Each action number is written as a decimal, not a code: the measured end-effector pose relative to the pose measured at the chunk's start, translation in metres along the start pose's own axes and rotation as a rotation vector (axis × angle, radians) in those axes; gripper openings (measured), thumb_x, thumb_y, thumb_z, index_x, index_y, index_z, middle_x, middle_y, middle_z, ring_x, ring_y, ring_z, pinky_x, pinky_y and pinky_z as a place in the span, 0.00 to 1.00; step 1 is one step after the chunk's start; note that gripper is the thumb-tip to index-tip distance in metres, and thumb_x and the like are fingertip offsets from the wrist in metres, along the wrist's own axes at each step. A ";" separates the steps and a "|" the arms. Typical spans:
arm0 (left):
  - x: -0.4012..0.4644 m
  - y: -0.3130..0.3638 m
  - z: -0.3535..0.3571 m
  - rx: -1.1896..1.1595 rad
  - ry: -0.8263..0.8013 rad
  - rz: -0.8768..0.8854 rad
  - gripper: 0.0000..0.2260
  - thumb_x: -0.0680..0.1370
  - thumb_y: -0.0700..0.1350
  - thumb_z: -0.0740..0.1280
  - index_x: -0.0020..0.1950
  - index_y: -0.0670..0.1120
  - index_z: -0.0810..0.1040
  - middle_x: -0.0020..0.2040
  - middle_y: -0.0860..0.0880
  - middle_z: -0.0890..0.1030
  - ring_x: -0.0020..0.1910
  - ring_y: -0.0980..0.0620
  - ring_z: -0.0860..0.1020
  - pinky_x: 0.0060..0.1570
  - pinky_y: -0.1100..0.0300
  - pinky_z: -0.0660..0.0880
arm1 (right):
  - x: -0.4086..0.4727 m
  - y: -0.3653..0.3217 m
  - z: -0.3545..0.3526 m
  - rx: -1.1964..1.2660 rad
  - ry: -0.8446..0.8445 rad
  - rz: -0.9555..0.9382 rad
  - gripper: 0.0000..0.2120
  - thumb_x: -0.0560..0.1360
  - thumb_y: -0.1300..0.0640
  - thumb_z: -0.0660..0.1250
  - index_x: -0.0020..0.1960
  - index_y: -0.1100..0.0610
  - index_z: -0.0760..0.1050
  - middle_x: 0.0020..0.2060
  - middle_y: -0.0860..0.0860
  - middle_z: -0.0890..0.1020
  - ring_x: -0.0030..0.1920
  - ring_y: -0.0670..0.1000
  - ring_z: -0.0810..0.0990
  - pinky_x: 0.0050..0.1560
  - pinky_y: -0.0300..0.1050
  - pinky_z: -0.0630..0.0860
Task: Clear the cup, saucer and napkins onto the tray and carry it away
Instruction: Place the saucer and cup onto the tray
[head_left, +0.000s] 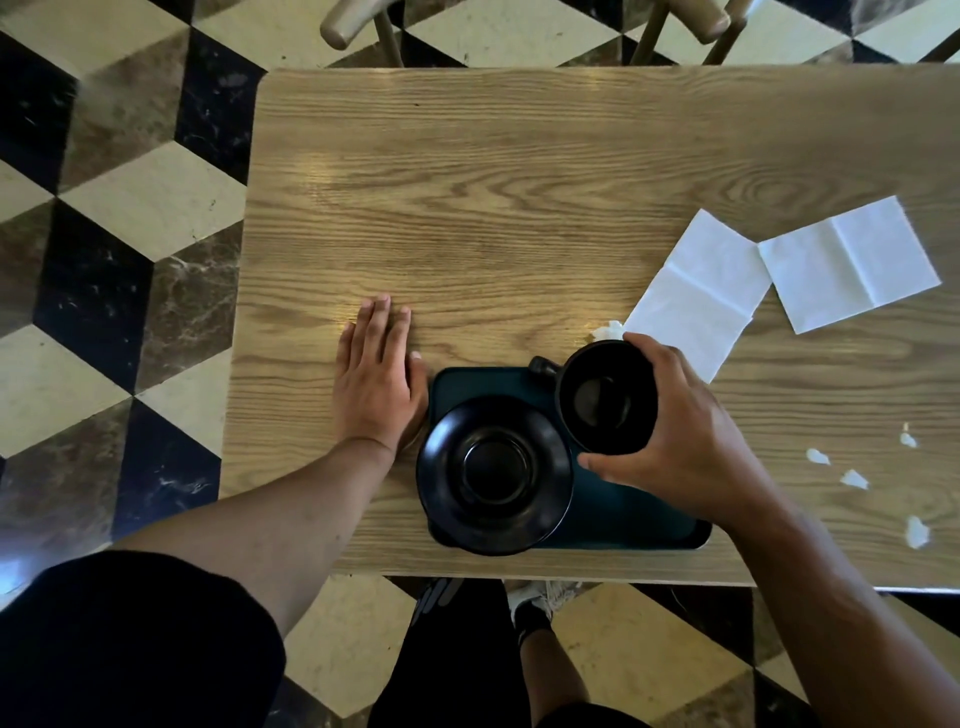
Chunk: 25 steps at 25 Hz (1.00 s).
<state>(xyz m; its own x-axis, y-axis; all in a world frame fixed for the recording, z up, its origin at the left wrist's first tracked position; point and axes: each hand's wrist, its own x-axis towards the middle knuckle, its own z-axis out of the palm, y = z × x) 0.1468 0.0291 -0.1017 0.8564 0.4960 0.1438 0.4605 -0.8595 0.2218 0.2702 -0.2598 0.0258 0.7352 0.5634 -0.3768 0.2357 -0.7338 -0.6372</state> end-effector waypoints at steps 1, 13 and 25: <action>0.000 0.000 0.000 -0.003 -0.003 0.000 0.23 0.81 0.47 0.57 0.75 0.42 0.72 0.78 0.40 0.69 0.78 0.40 0.66 0.76 0.41 0.64 | 0.000 0.000 0.001 -0.007 -0.005 0.001 0.56 0.59 0.44 0.83 0.79 0.45 0.56 0.72 0.44 0.69 0.70 0.43 0.68 0.64 0.38 0.65; 0.001 0.001 0.000 0.003 0.006 -0.001 0.24 0.81 0.47 0.57 0.75 0.42 0.72 0.78 0.40 0.69 0.78 0.40 0.66 0.77 0.42 0.62 | -0.002 0.006 0.005 0.041 -0.057 0.016 0.62 0.58 0.40 0.84 0.81 0.45 0.50 0.76 0.41 0.61 0.68 0.34 0.58 0.66 0.41 0.63; 0.001 0.000 0.001 -0.021 -0.015 -0.009 0.25 0.80 0.47 0.57 0.75 0.41 0.71 0.78 0.40 0.68 0.79 0.40 0.65 0.77 0.42 0.61 | -0.029 0.031 0.013 0.184 0.051 0.165 0.46 0.63 0.50 0.84 0.76 0.46 0.65 0.60 0.44 0.80 0.52 0.39 0.81 0.47 0.36 0.79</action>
<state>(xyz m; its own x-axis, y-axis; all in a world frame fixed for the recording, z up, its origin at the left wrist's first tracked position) 0.1477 0.0296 -0.1027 0.8559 0.5013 0.1271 0.4630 -0.8523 0.2434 0.2478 -0.2940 0.0081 0.7865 0.4181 -0.4546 -0.0067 -0.7302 -0.6832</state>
